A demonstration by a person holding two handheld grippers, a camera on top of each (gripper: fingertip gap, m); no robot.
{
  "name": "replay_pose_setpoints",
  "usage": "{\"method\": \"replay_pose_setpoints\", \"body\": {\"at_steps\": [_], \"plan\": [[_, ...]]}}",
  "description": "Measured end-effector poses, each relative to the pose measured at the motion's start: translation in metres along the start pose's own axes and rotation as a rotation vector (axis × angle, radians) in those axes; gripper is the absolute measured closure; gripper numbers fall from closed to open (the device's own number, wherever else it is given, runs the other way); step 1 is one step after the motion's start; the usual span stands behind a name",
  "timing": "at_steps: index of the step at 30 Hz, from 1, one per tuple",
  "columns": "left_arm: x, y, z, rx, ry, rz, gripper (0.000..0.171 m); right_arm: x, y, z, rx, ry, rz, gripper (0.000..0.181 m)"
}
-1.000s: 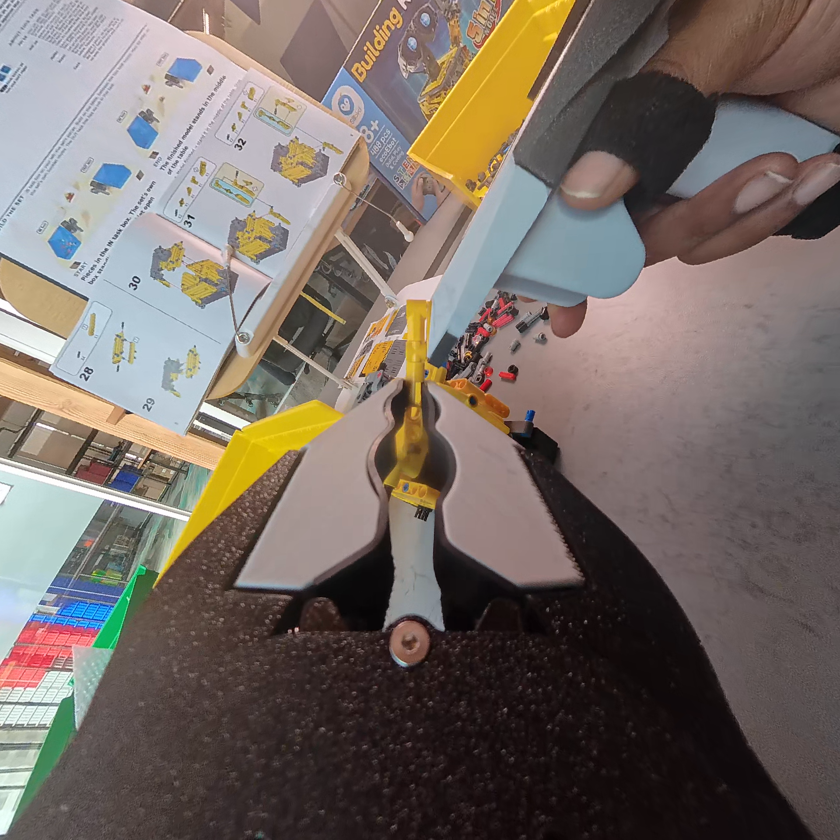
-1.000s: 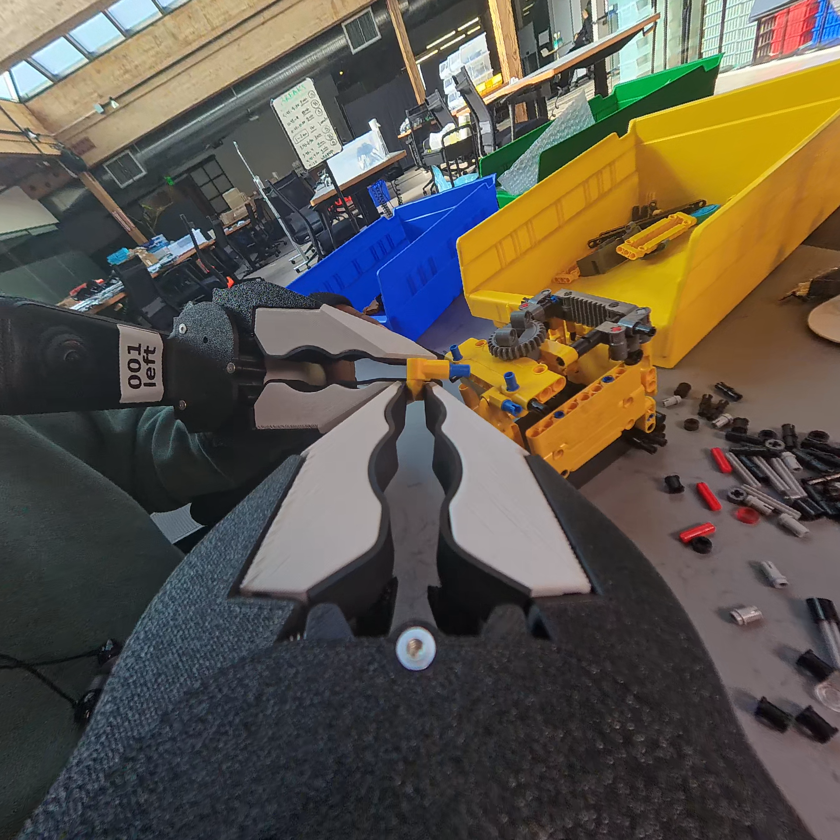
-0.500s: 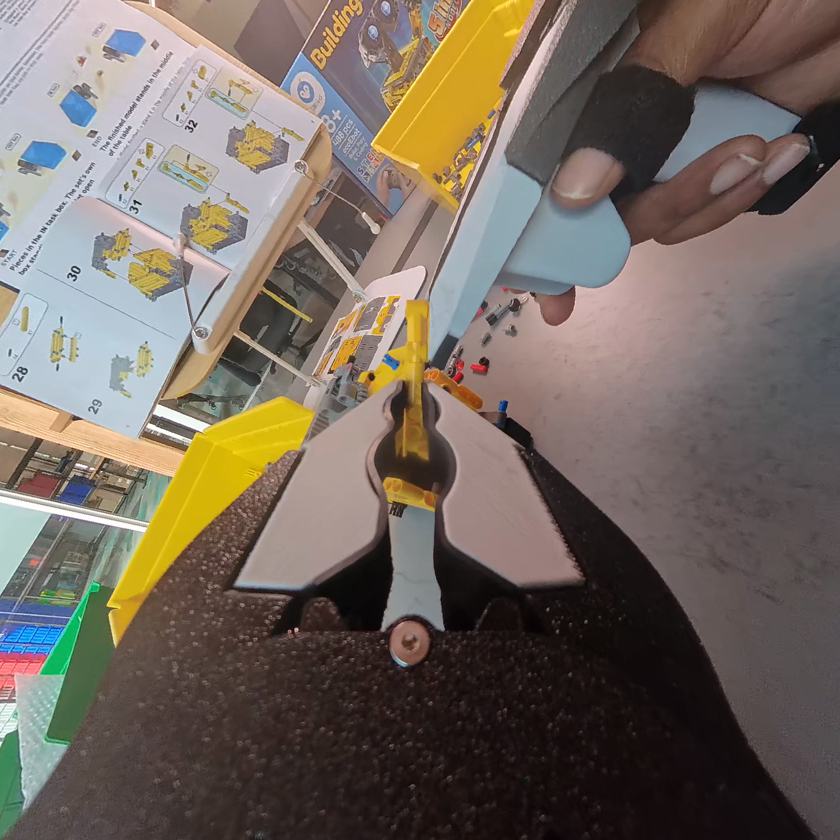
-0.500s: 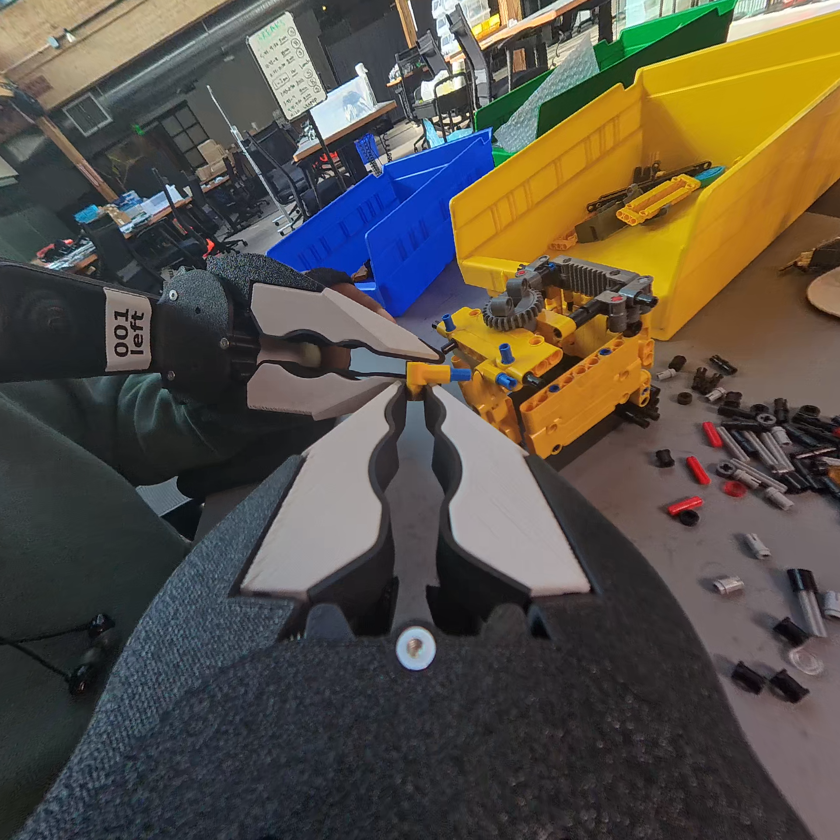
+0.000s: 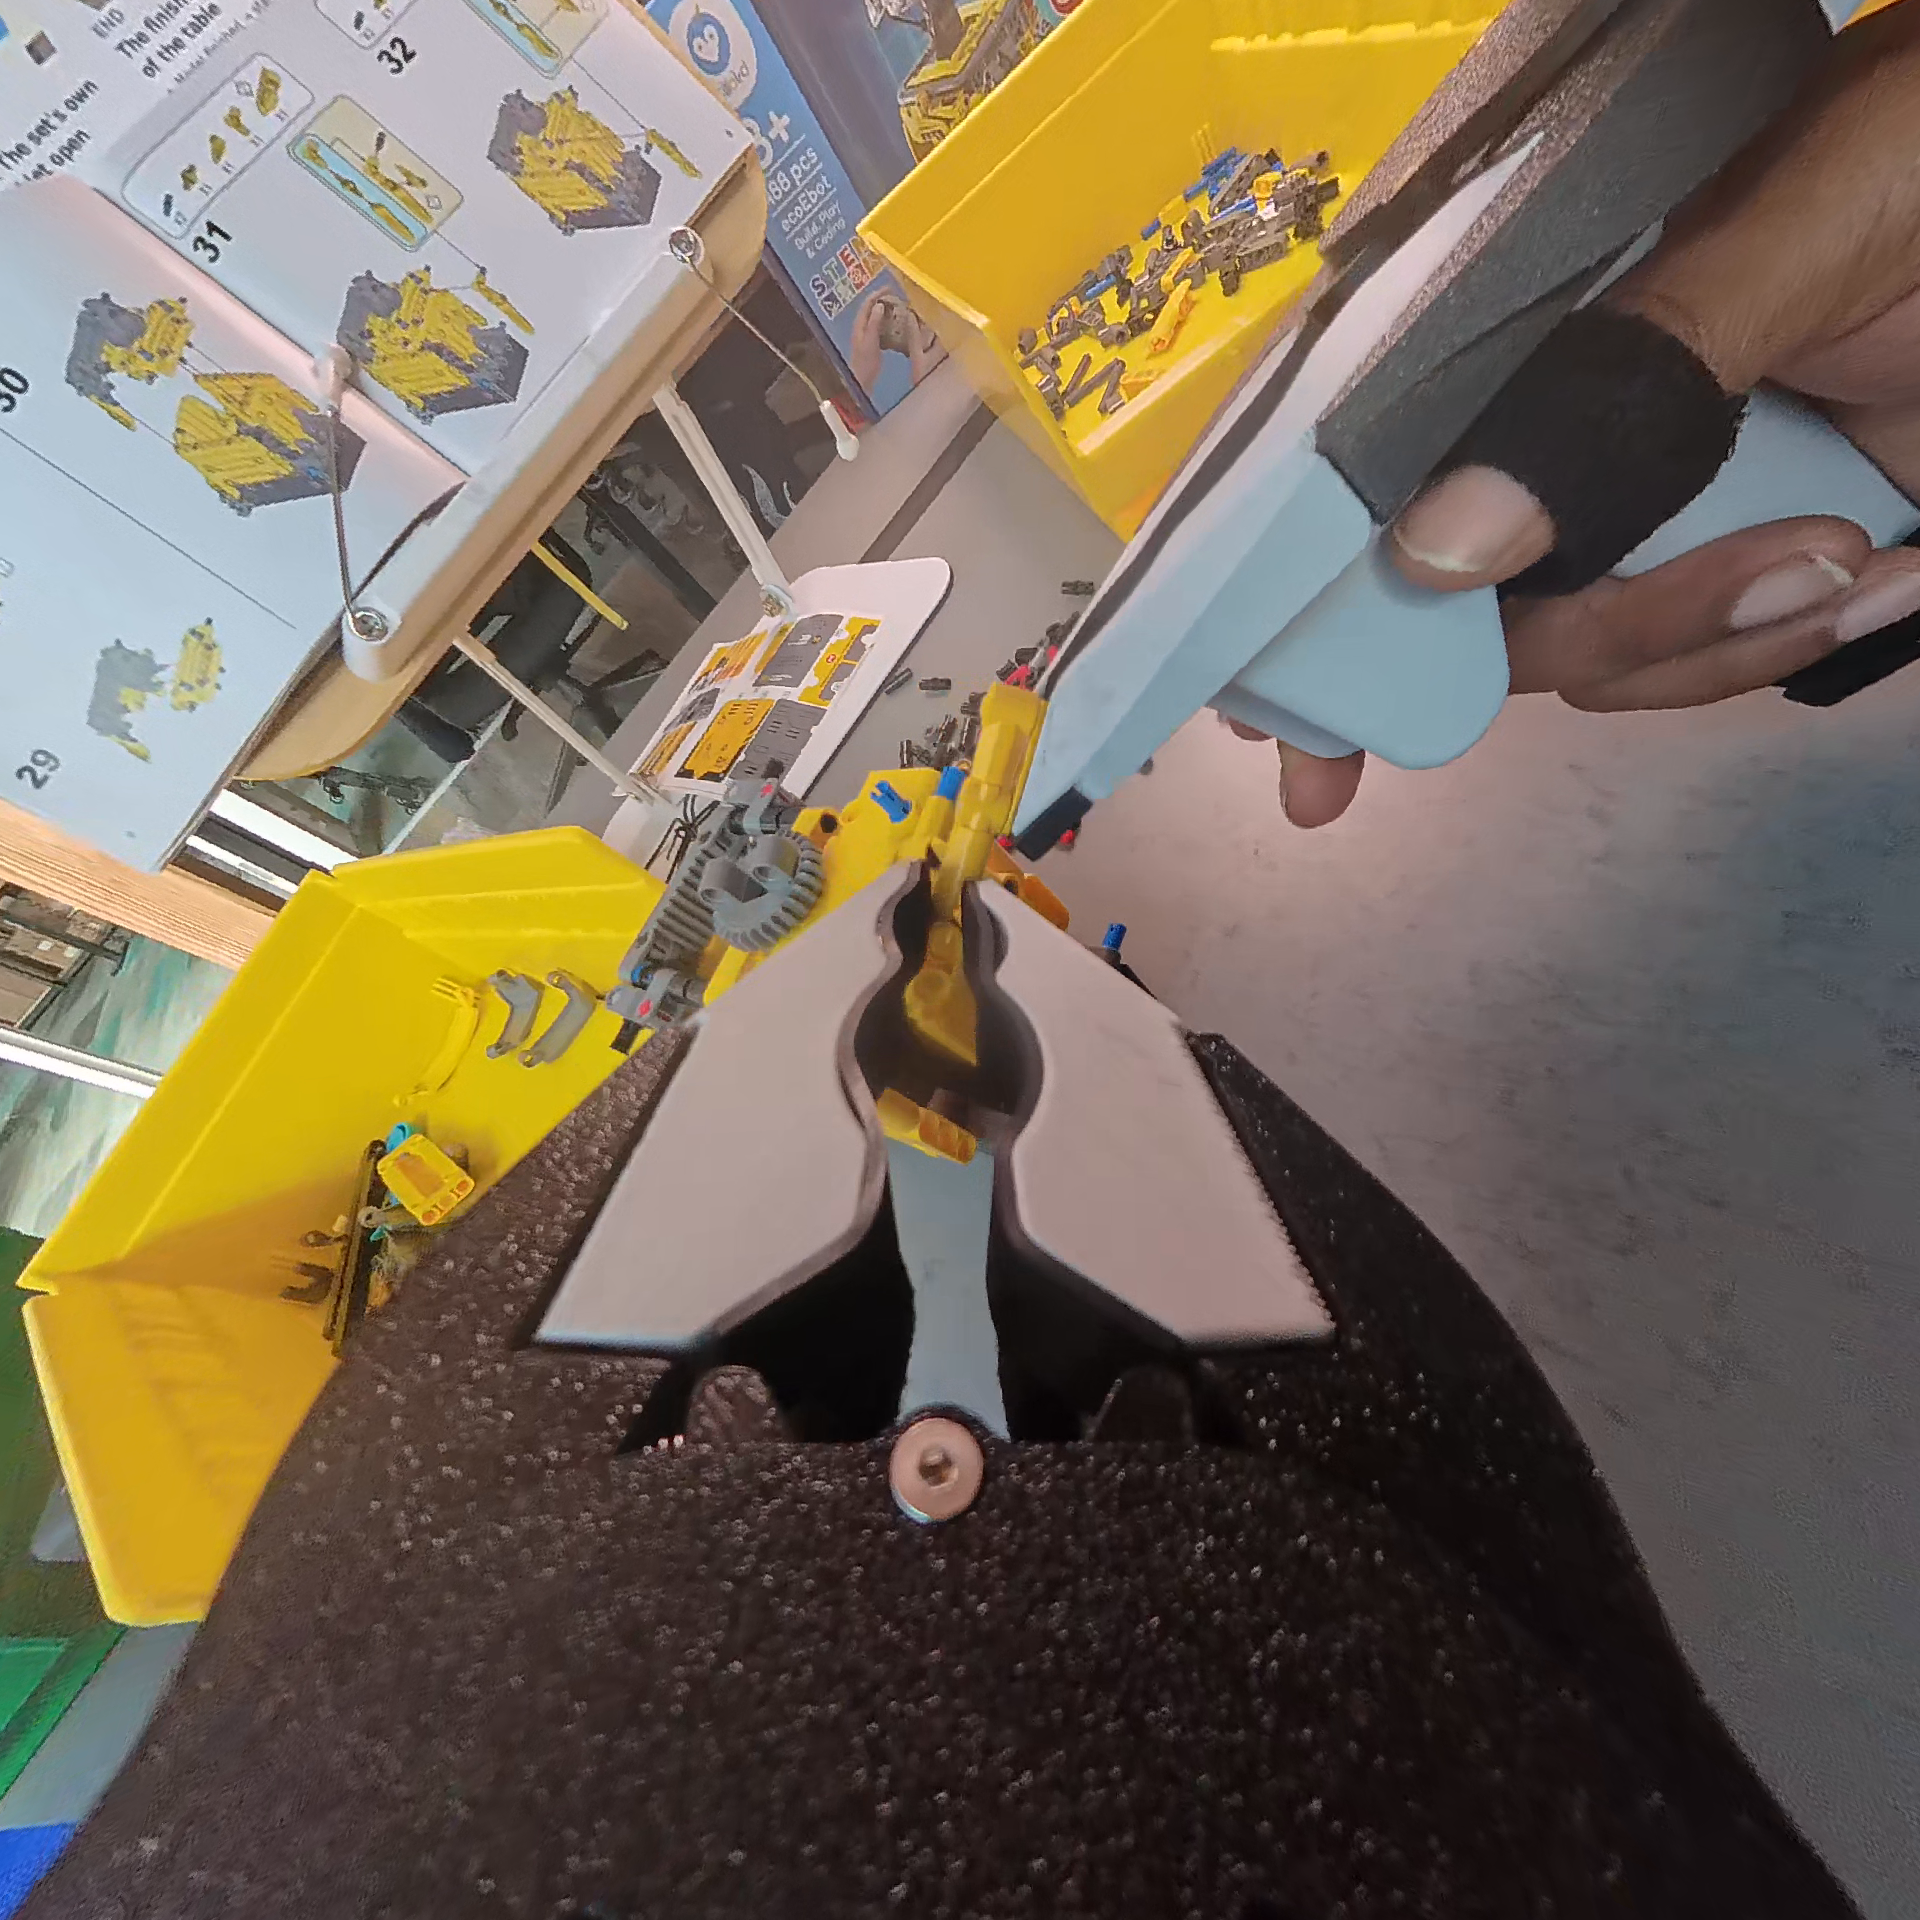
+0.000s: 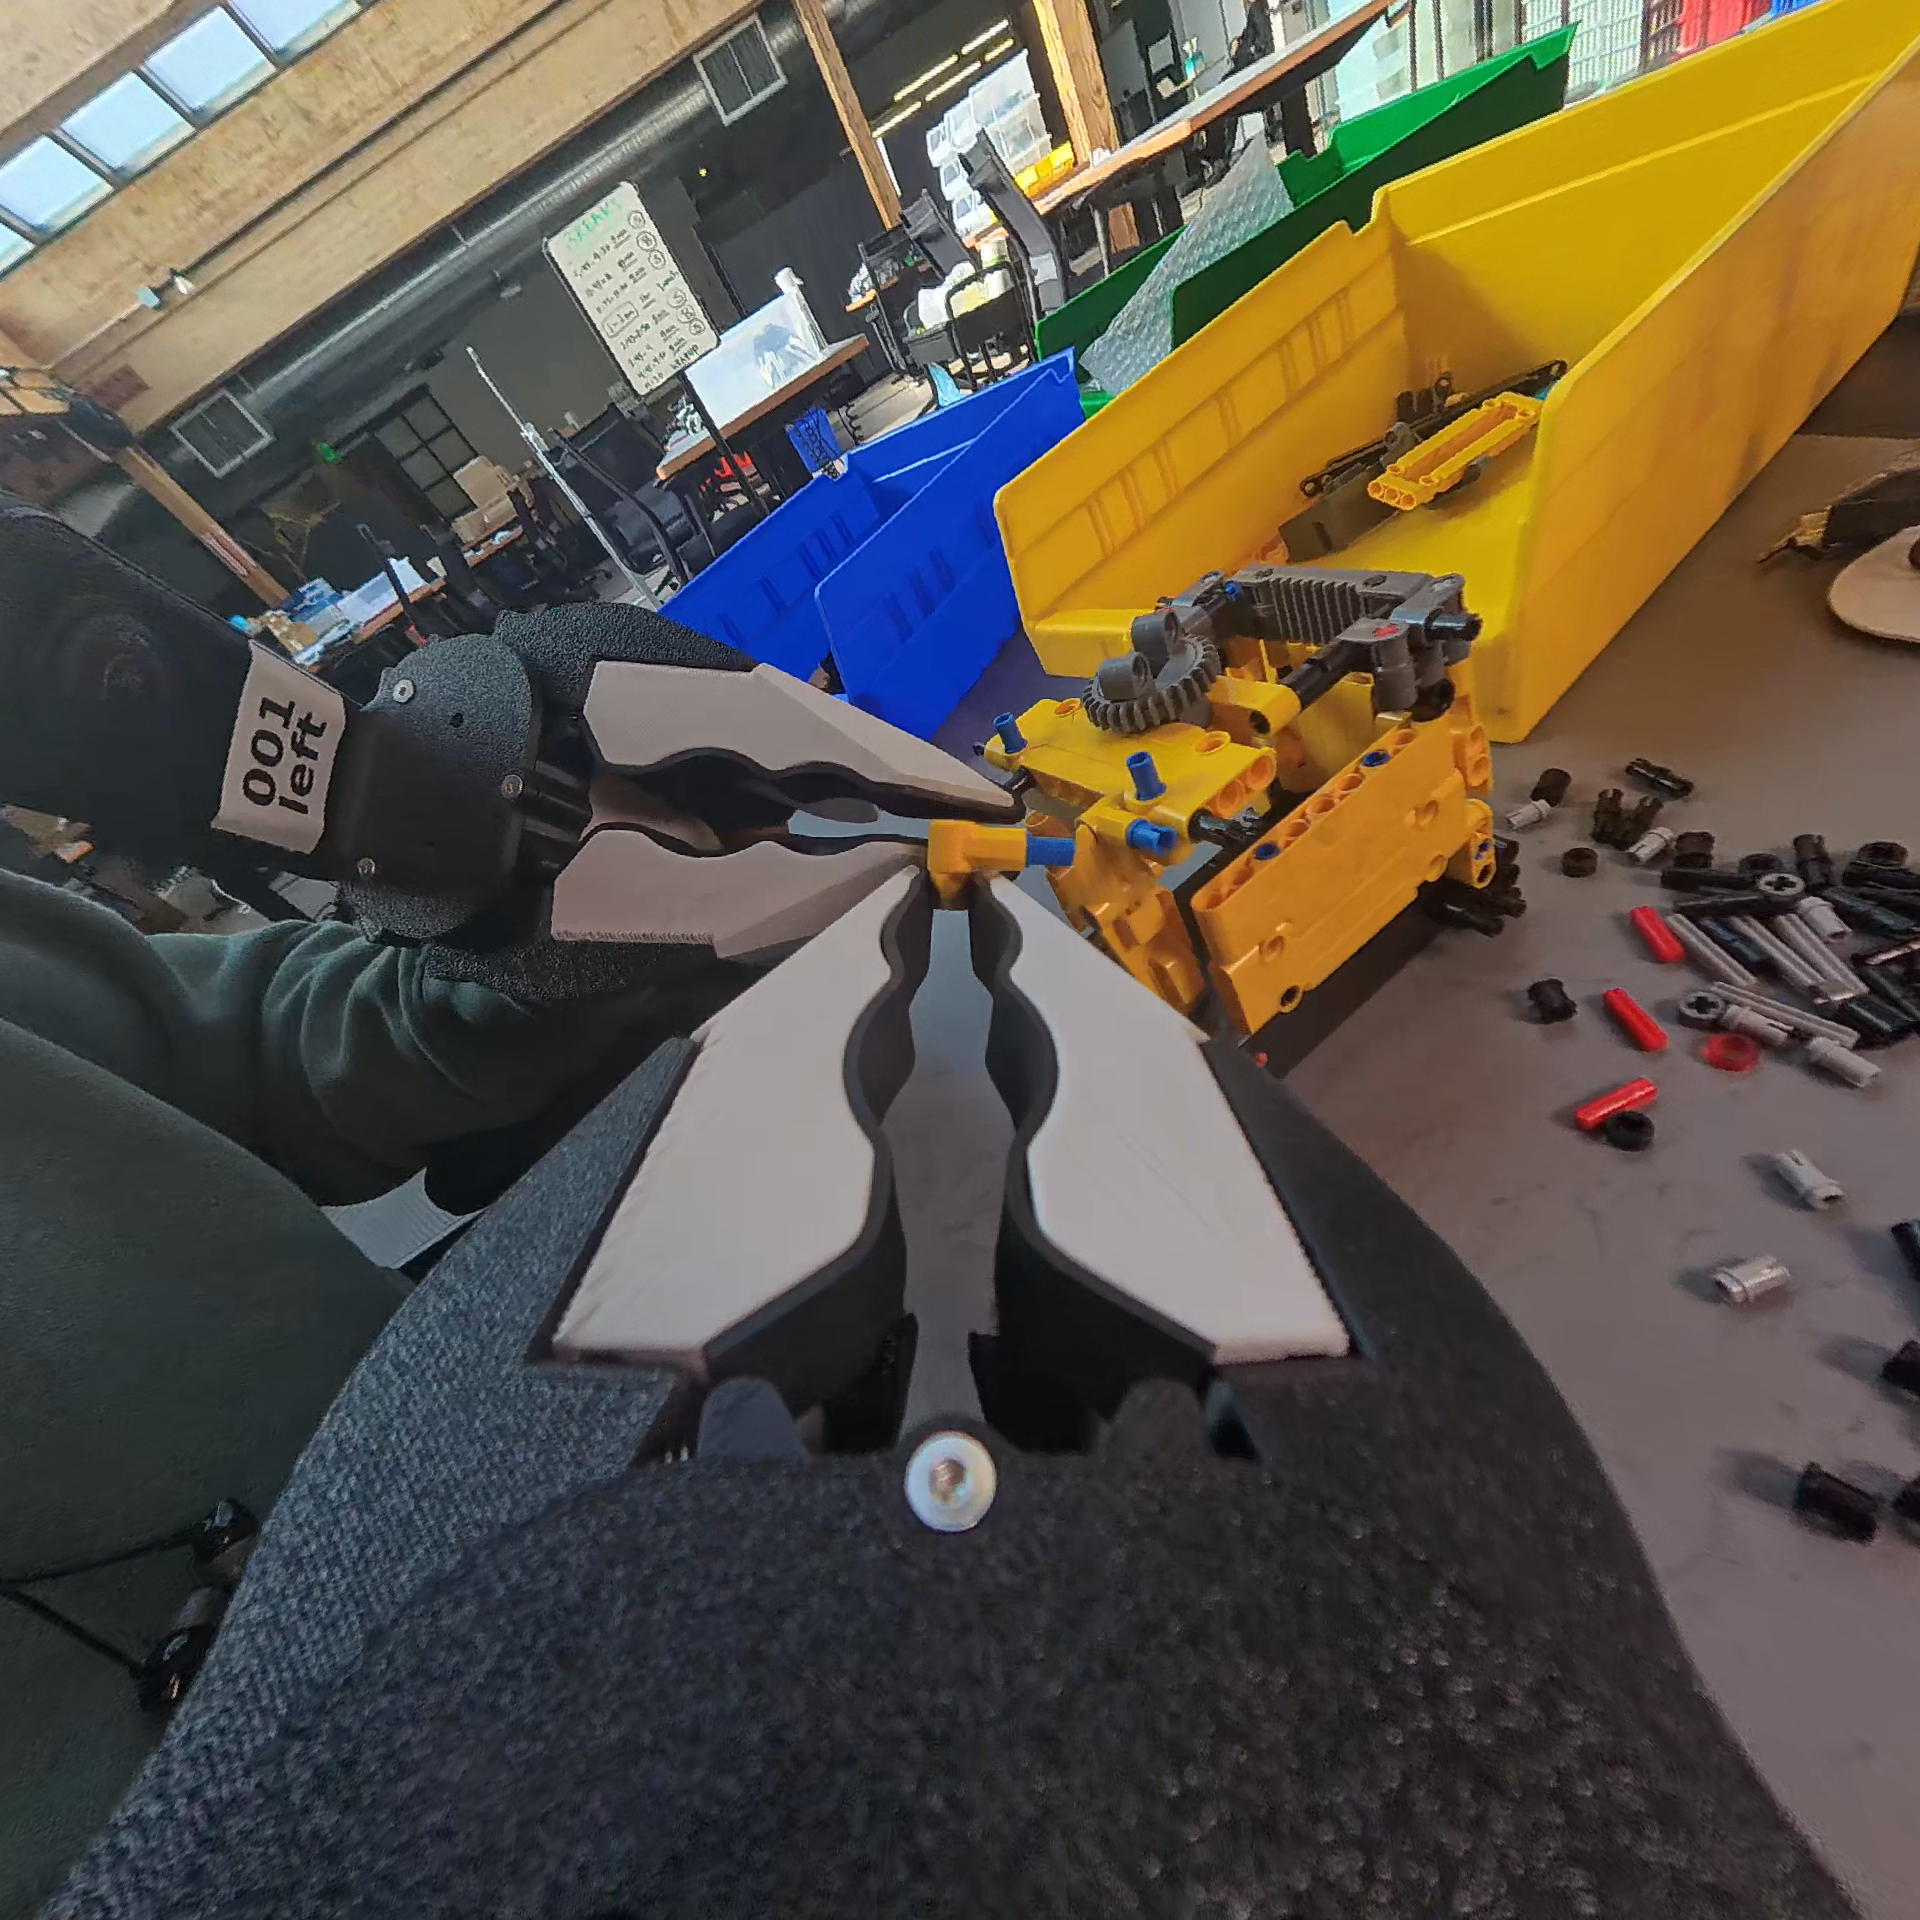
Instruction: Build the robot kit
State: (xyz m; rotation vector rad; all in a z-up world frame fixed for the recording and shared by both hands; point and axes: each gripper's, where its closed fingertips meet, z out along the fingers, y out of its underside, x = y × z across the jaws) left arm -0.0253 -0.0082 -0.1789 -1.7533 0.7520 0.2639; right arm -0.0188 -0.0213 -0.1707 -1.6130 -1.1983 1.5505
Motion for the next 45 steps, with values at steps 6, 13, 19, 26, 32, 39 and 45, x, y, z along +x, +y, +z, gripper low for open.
{"method": "replay_pose_setpoints", "body": {"at_steps": [6,13,19,26,32,39,45], "plan": [[0.008,0.0,0.002,-0.003,0.049,0.018,0.167,0.001,0.004,-0.005,-0.006,0.008,0.001,0.176],[0.022,-0.002,-0.001,0.042,0.116,0.077,0.162,-0.001,0.013,-0.007,-0.121,-0.029,-0.038,0.176],[0.025,-0.001,-0.002,0.023,0.132,0.096,0.166,-0.002,0.019,-0.008,-0.138,-0.04,0.003,0.176],[0.022,-0.006,-0.003,0.034,0.107,0.044,0.166,-0.005,0.014,-0.011,-0.044,-0.029,0.07,0.176],[0.028,-0.013,-0.003,0.061,0.144,-0.044,0.167,-0.007,0.014,-0.018,-0.024,-0.01,0.062,0.176],[0.041,-0.023,-0.006,0.099,0.2,-0.089,0.166,-0.014,0.018,-0.032,-0.016,0.015,0.045,0.176],[0.05,-0.03,-0.007,0.122,0.23,-0.095,0.166,-0.019,0.021,-0.043,-0.001,0.078,0.013,0.176]]}}
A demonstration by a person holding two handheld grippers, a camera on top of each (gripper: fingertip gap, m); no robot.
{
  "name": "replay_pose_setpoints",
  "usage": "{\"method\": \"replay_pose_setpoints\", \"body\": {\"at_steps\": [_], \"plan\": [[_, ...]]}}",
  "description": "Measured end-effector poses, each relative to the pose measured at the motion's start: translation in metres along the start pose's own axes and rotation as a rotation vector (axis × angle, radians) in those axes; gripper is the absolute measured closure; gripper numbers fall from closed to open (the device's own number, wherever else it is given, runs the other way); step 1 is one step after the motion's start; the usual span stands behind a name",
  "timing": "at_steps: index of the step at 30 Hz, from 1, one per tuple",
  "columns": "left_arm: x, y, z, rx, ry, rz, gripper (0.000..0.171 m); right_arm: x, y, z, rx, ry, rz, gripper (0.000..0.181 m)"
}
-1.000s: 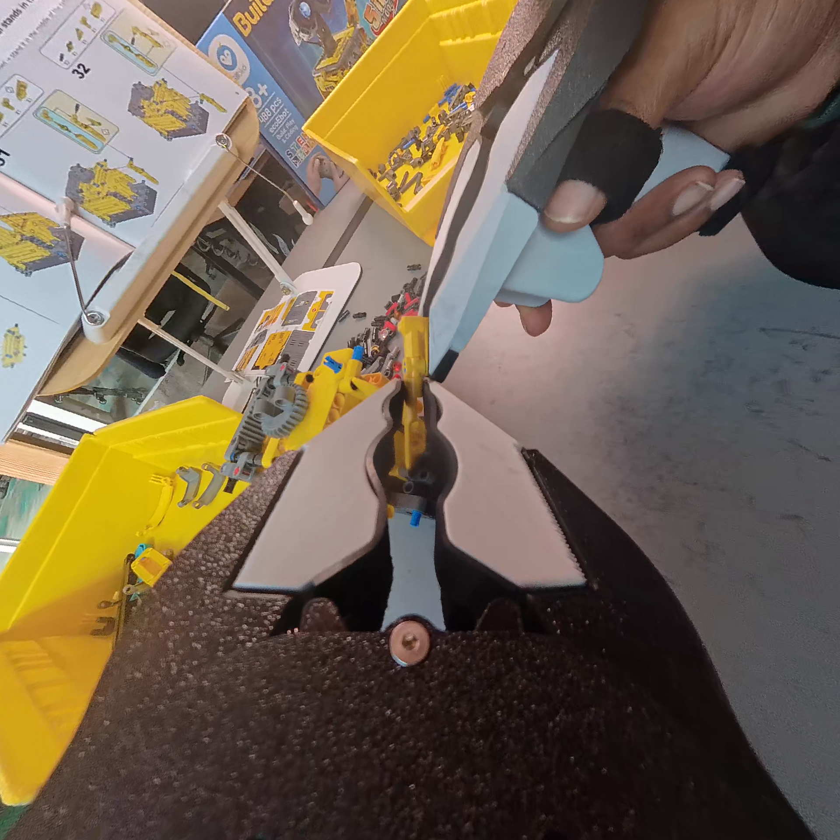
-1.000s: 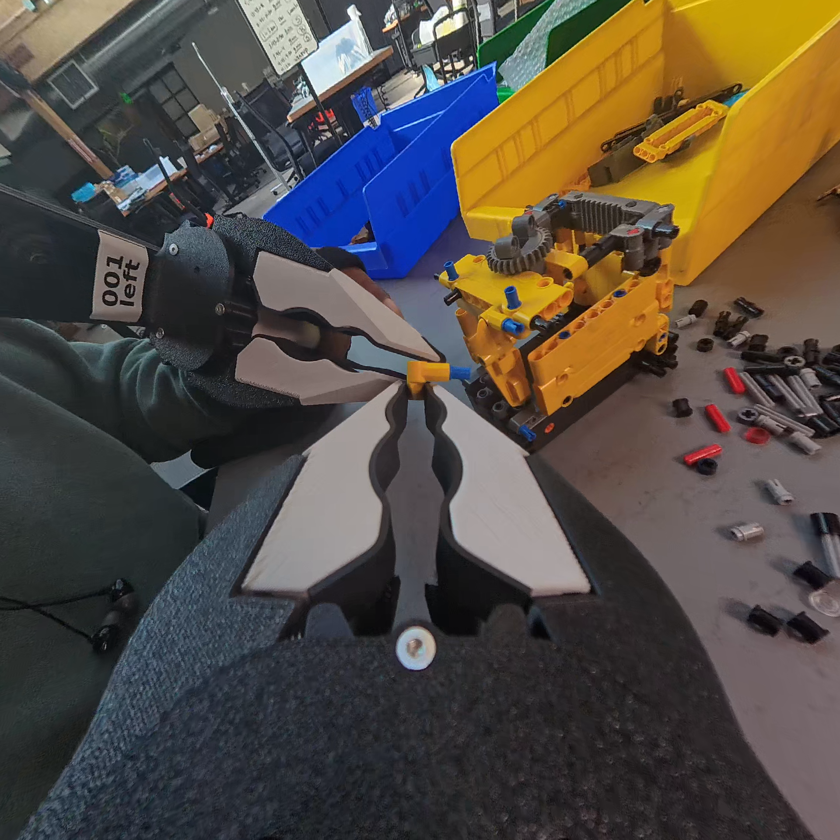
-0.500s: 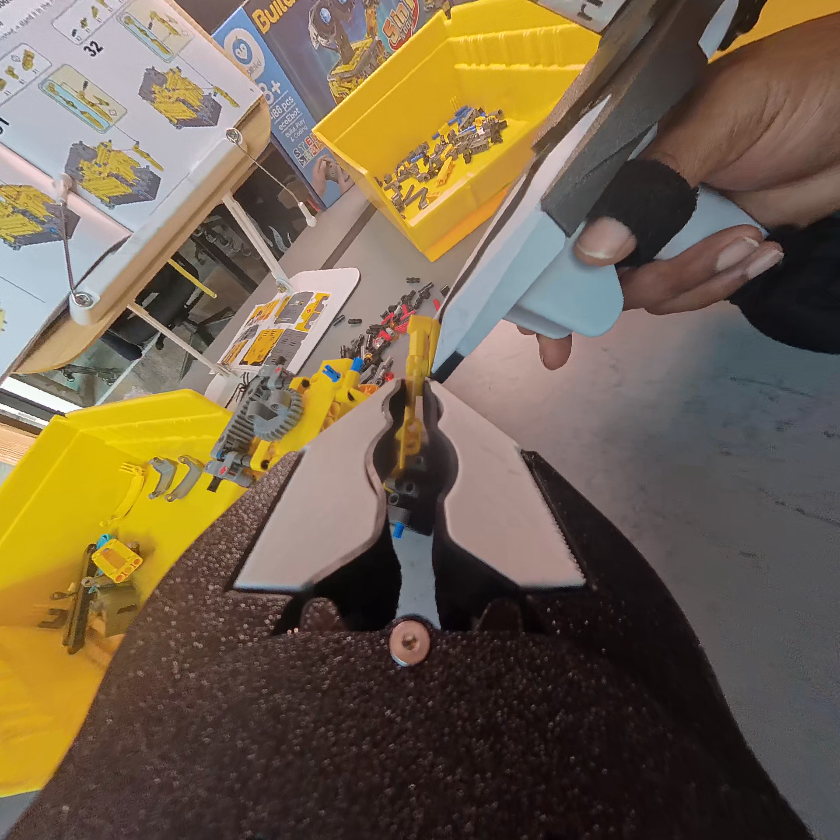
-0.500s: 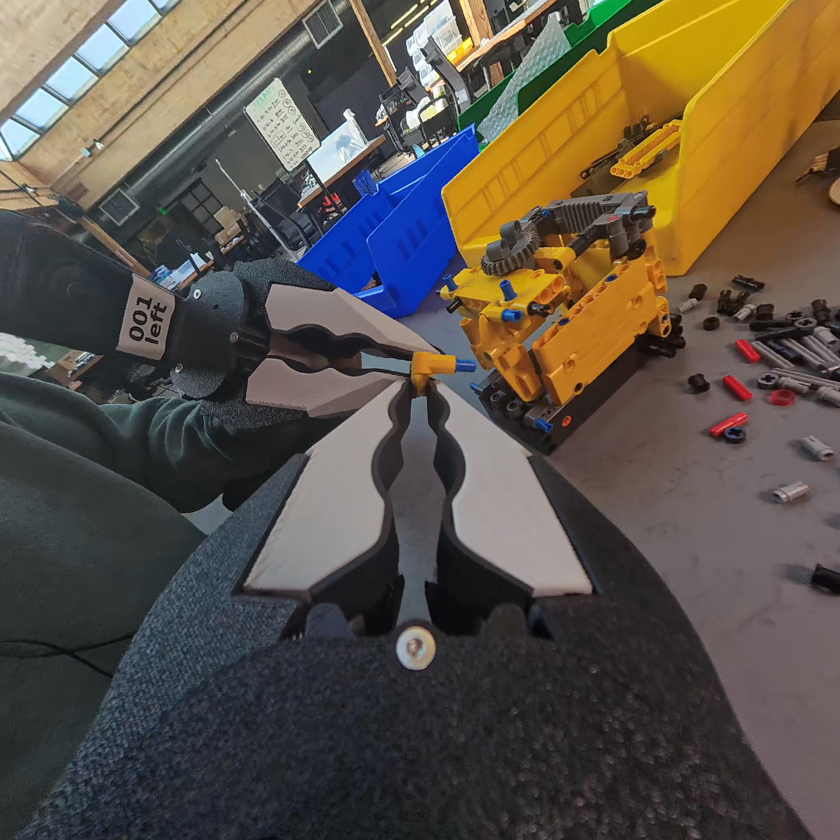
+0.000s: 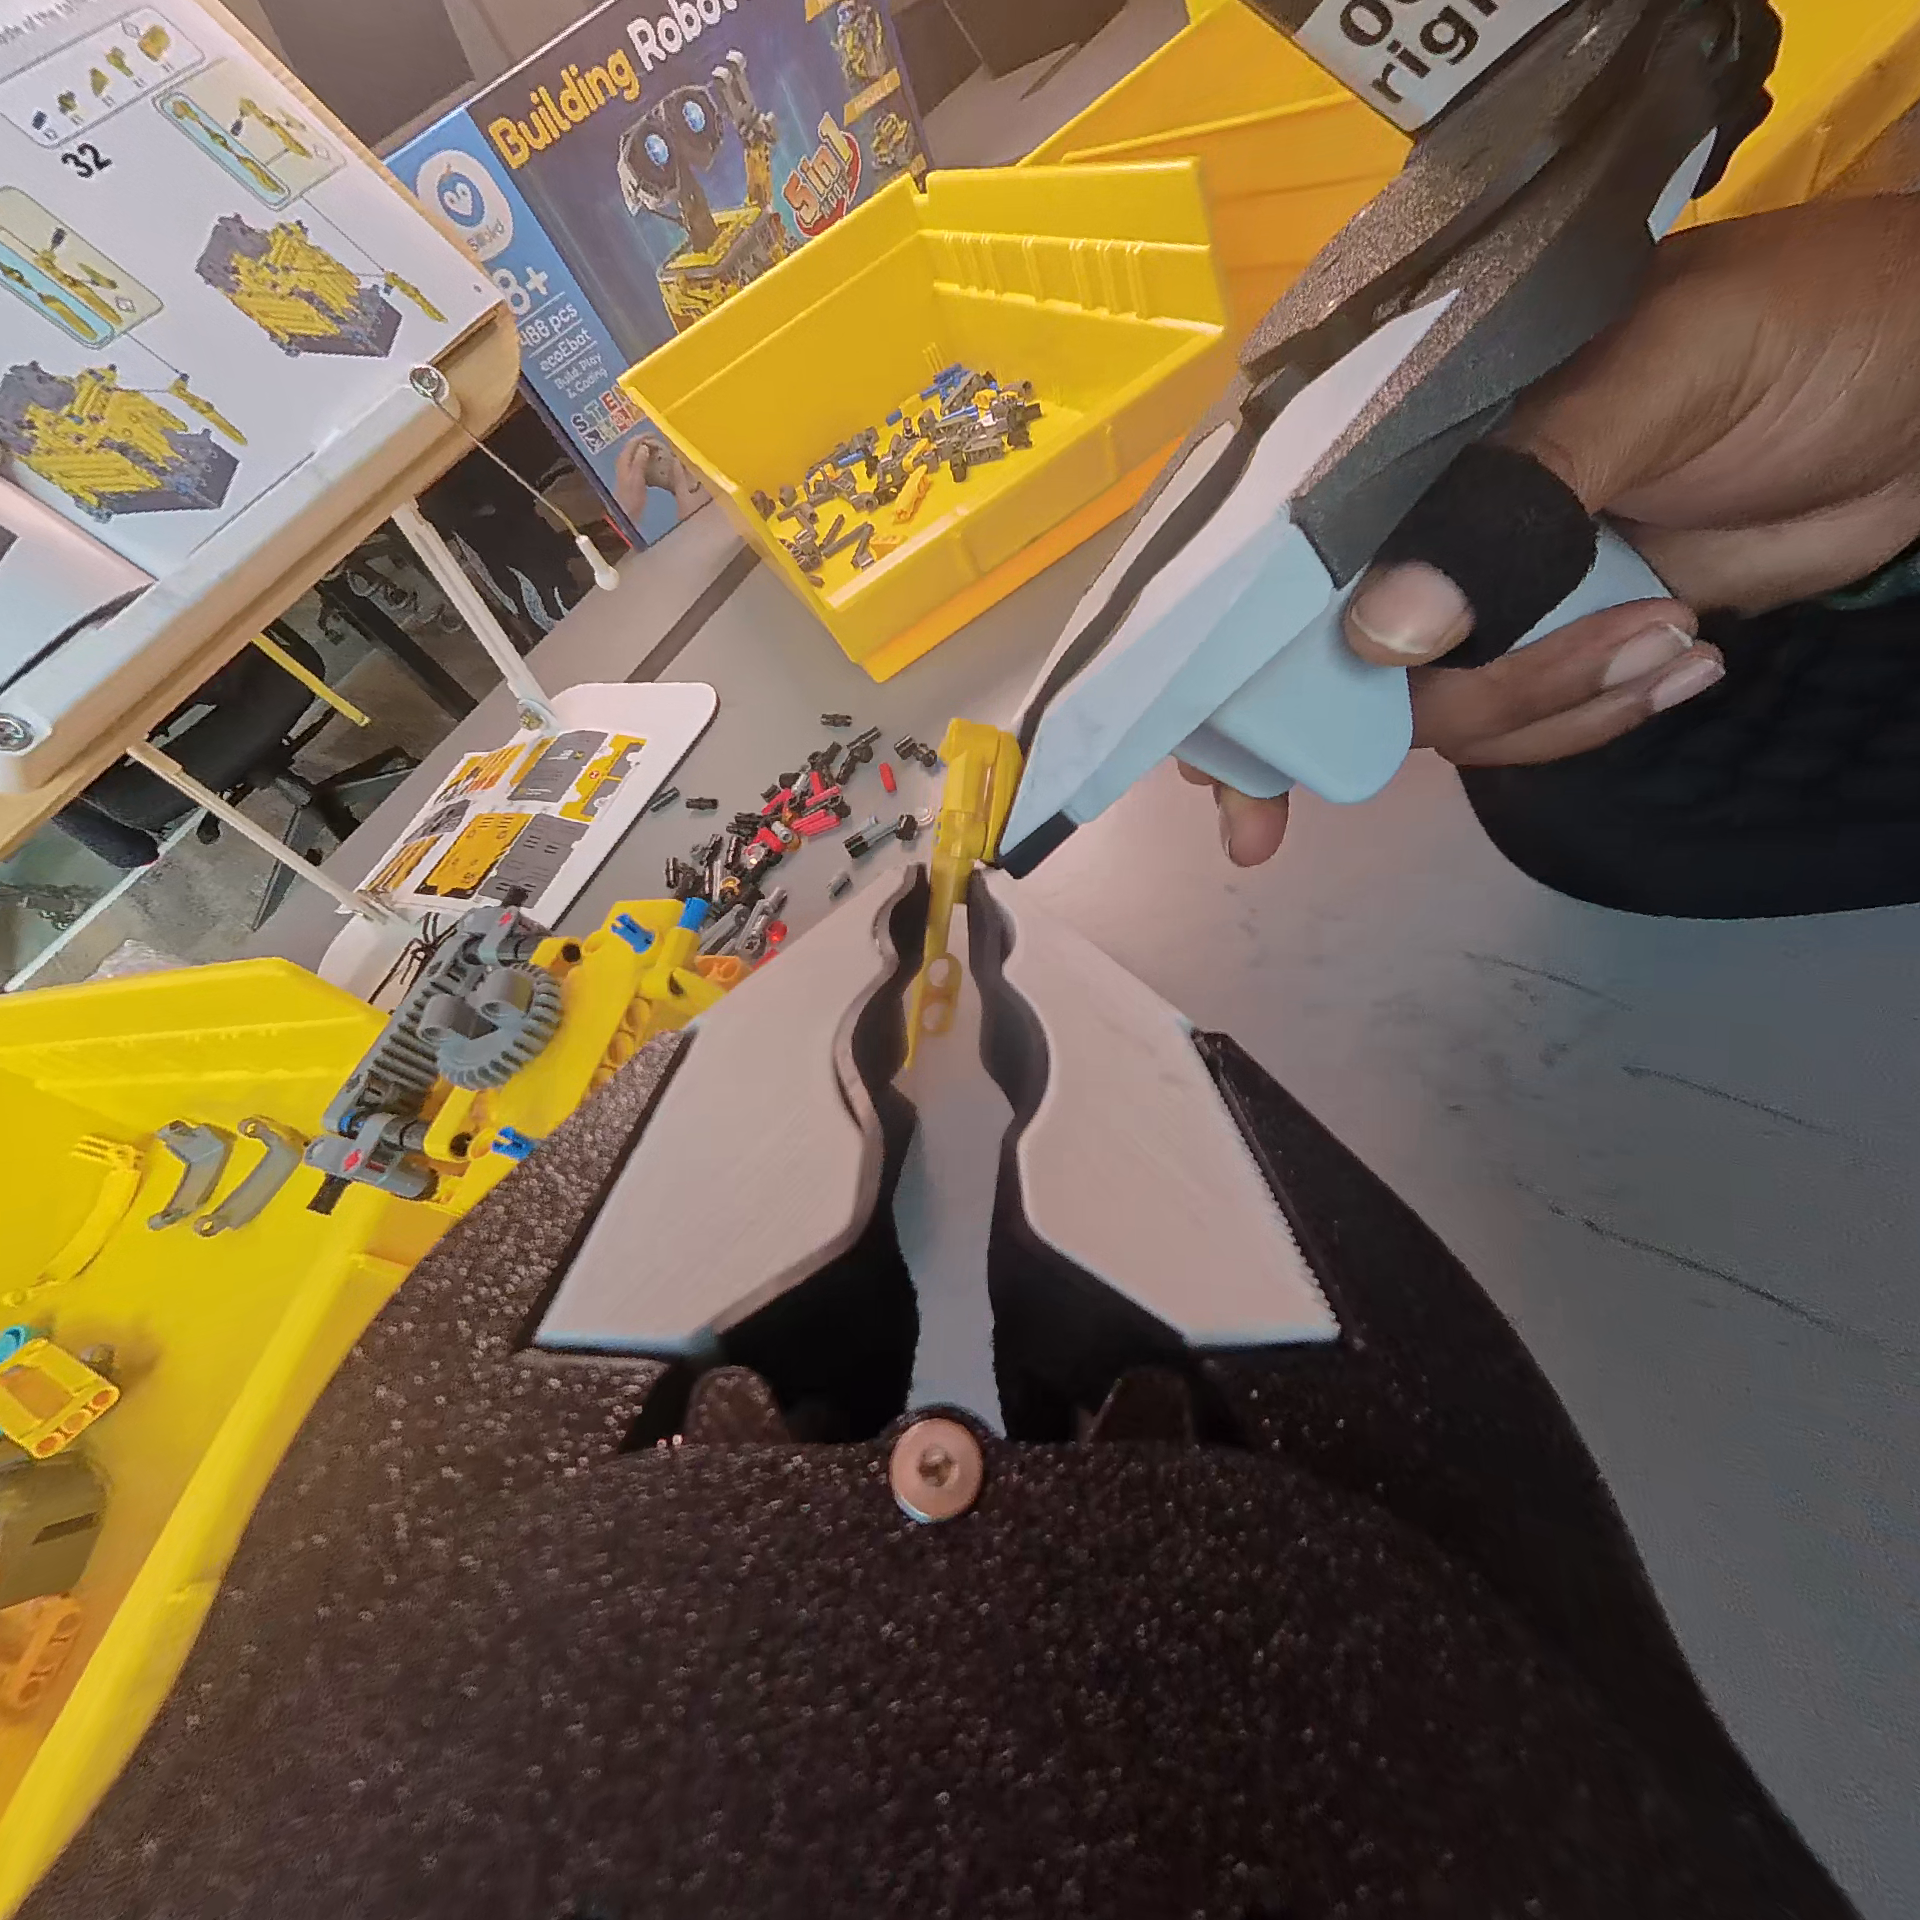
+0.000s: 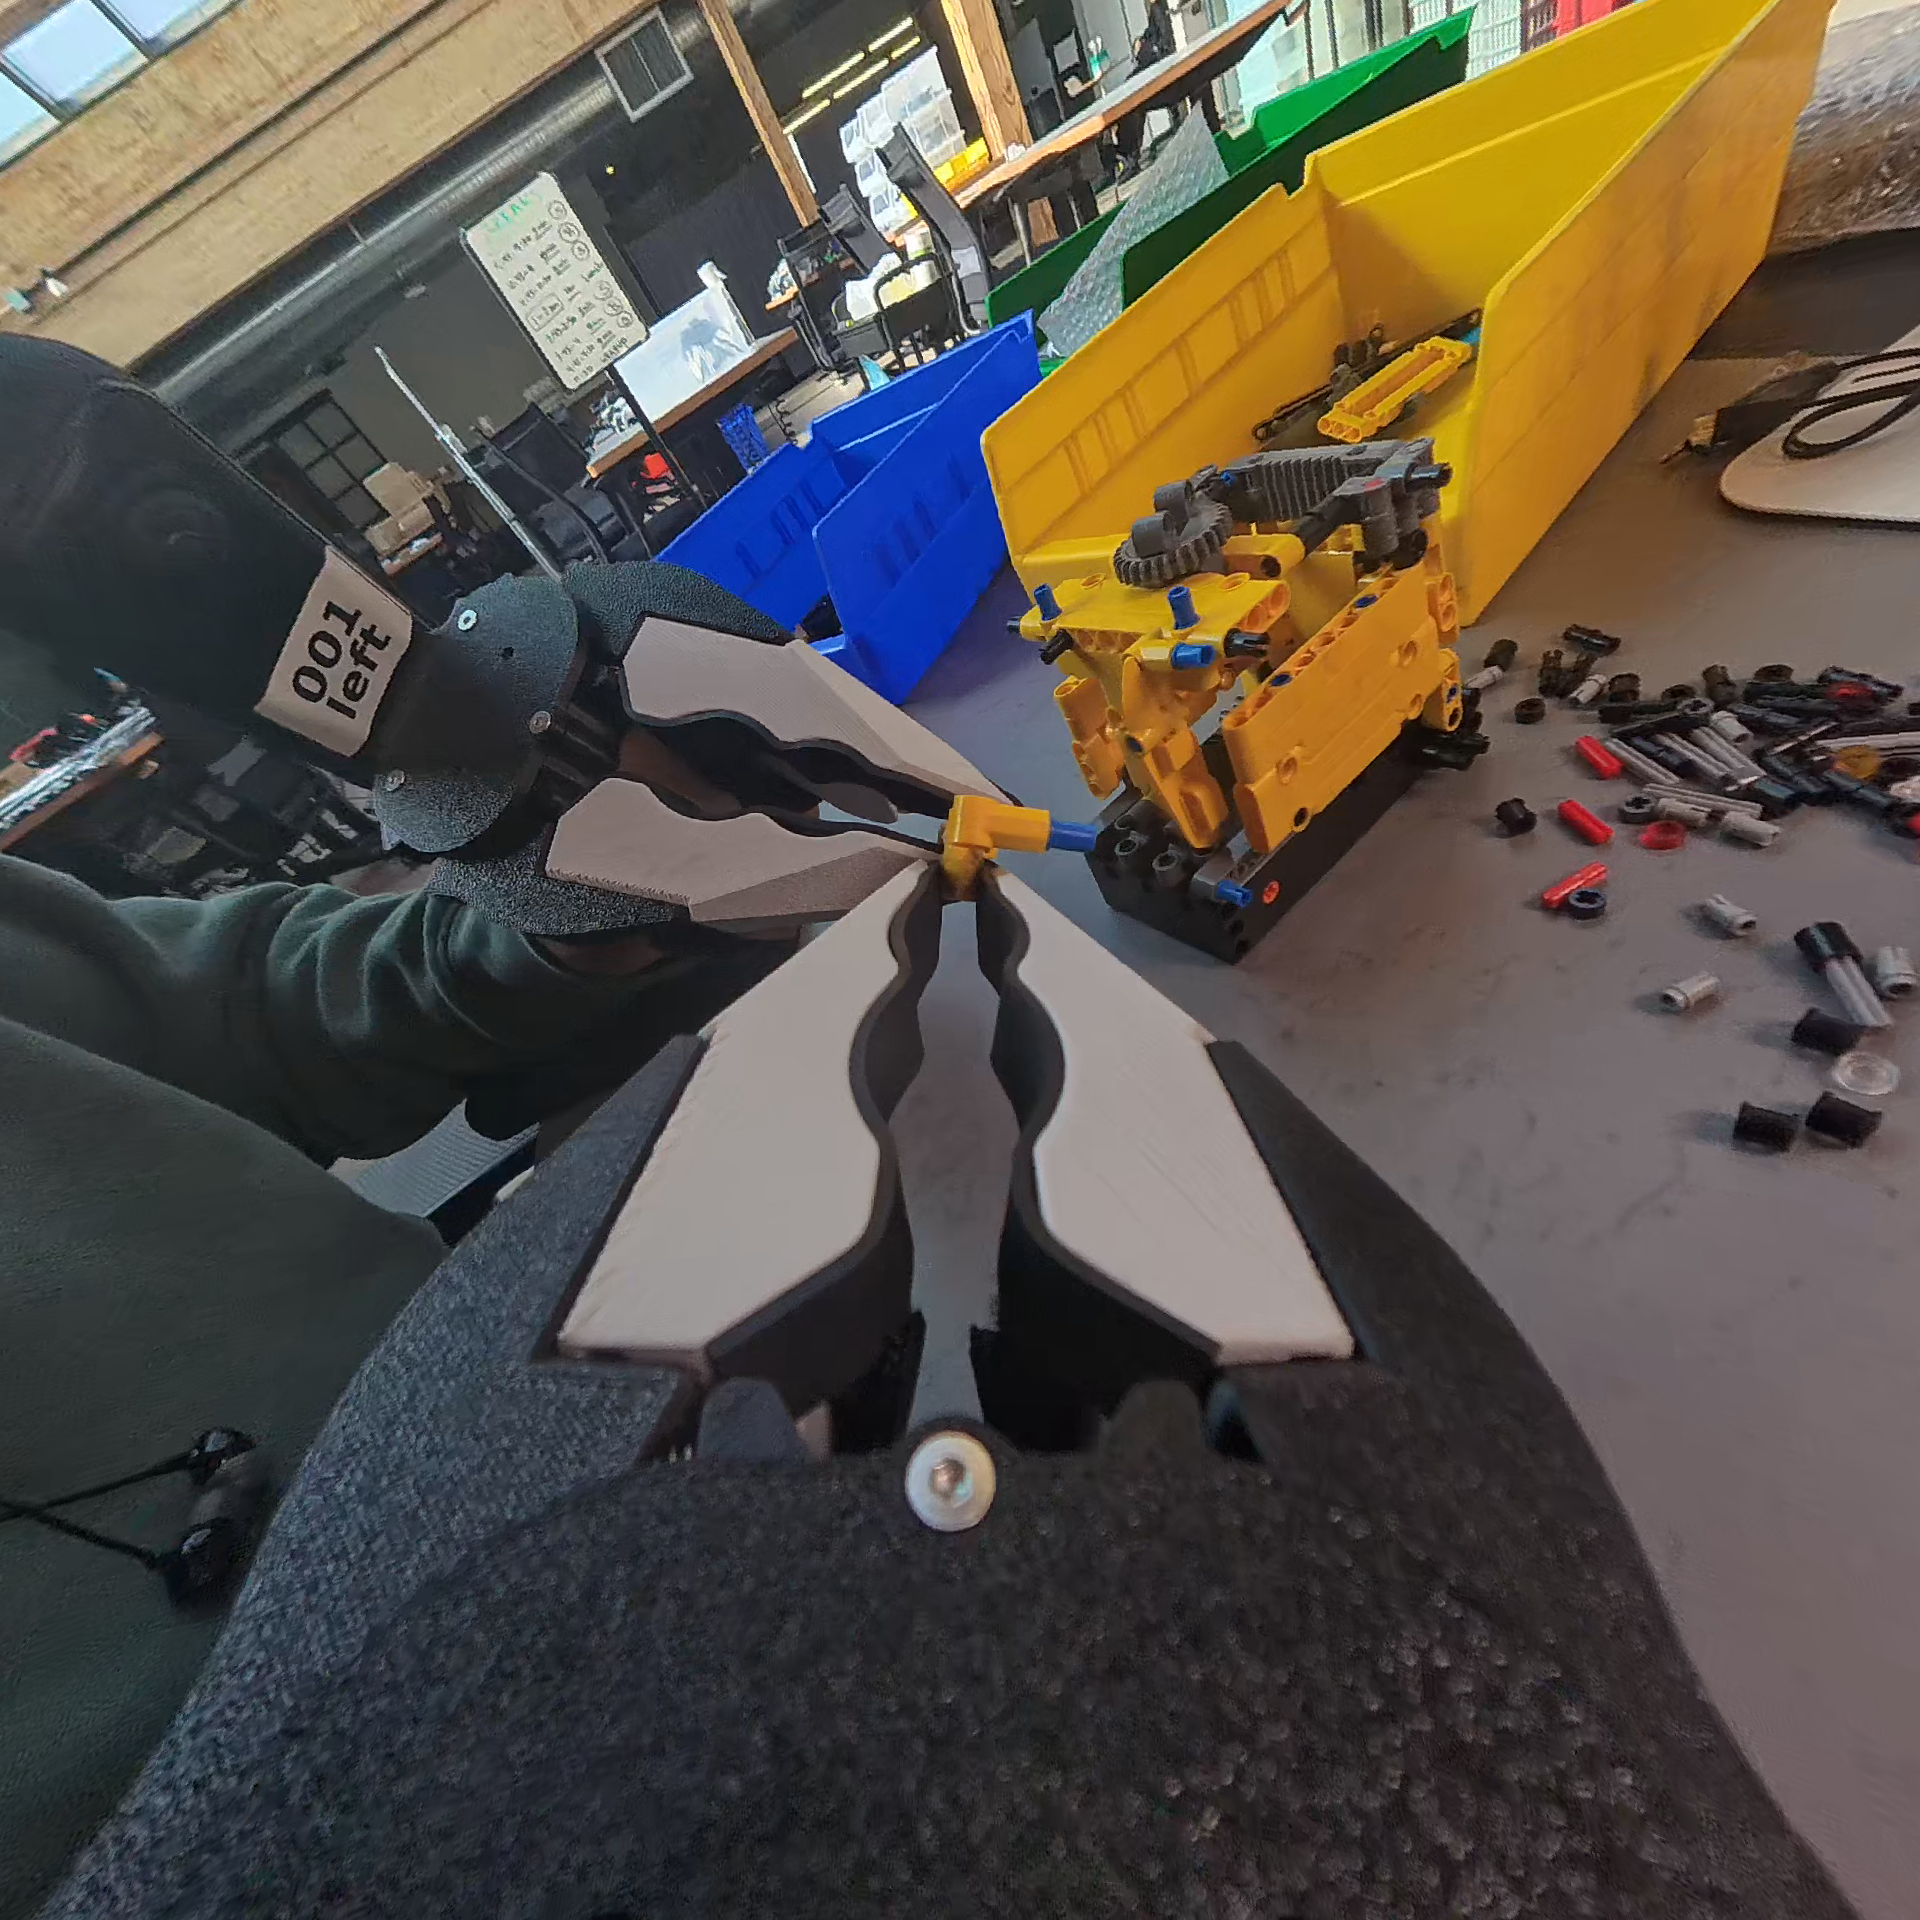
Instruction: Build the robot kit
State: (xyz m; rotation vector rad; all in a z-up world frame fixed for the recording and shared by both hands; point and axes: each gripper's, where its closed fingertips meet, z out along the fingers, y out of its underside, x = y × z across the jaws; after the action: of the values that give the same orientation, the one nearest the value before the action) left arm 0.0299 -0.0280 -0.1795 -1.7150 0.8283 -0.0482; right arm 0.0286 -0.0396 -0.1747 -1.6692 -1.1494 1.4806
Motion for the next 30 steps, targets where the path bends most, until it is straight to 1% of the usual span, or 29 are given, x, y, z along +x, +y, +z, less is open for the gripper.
{"method": "replay_pose_setpoints", "body": {"at_steps": [3,4,5,6,7,8,9,10,11,12,14,16,18,21,24,27,30], "plan": [[0.002,0.001,0.001,-0.006,0.0,-0.002,0.166,0.0,0.004,-0.003,-0.005,0.011,0.006,0.176],[-0.016,0.001,-0.002,-0.004,-0.094,-0.02,0.166,-0.003,0.012,-0.003,-0.046,0.005,-0.003,0.176],[-0.038,-0.004,-0.013,0.033,-0.142,-0.069,0.166,-0.005,0.027,0.0,-0.087,0.002,-0.002,0.176],[-0.038,-0.008,-0.016,0.062,-0.086,-0.143,0.167,-0.005,0.029,-0.002,-0.084,0.015,0.002,0.176],[-0.013,-0.003,-0.009,0.02,-0.028,-0.052,0.166,-0.002,0.018,-0.006,-0.044,0.043,-0.02,0.176],[0.012,-0.001,-0.002,-0.001,0.016,0.055,0.165,-0.001,0.013,-0.009,-0.057,0.054,-0.064,0.176],[0.012,-0.005,-0.002,0.003,0.003,0.069,0.165,-0.001,0.016,-0.011,-0.097,0.057,-0.108,0.176],[-0.003,-0.018,-0.009,0.061,0.0,-0.05,0.165,0.002,0.025,-0.015,-0.158,0.059,-0.117,0.176],[-0.011,-0.025,-0.015,0.098,0.051,-0.176,0.166,0.007,0.036,-0.019,-0.223,0.077,-0.13,0.176],[-0.012,-0.025,-0.016,0.1,0.085,-0.213,0.165,0.013,0.048,-0.025,-0.294,0.093,-0.15,0.175],[0.003,-0.021,-0.011,0.091,0.174,-0.249,0.165,0.018,0.06,-0.033,-0.385,0.105,-0.191,0.175],[0.013,-0.027,-0.01,0.124,0.317,-0.398,0.165,0.034,0.073,-0.04,-0.511,0.176,-0.302,0.175],[0.016,-0.035,-0.013,0.177,0.459,-0.546,0.165,0.044,0.083,-0.042,-0.598,0.199,-0.37,0.175],[0.018,-0.037,-0.018,0.218,0.603,-0.69,0.165,0.054,0.093,-0.039,-0.656,0.2,-0.41,0.175],[0.014,-0.037,-0.02,0.248,0.682,-0.812,0.165,0.054,0.093,-0.036,-0.676,0.183,-0.42,0.172],[0.006,-0.037,-0.024,0.291,0.73,-0.921,0.165,0.054,0.093,-0.037,-0.689,0.166,-0.422,0.169],[-0.003,-0.033,-0.027,0.315,0.744,-0.991,0.165,0.051,0.094,-0.037,-0.702,0.124,-0.409,0.161]]}}
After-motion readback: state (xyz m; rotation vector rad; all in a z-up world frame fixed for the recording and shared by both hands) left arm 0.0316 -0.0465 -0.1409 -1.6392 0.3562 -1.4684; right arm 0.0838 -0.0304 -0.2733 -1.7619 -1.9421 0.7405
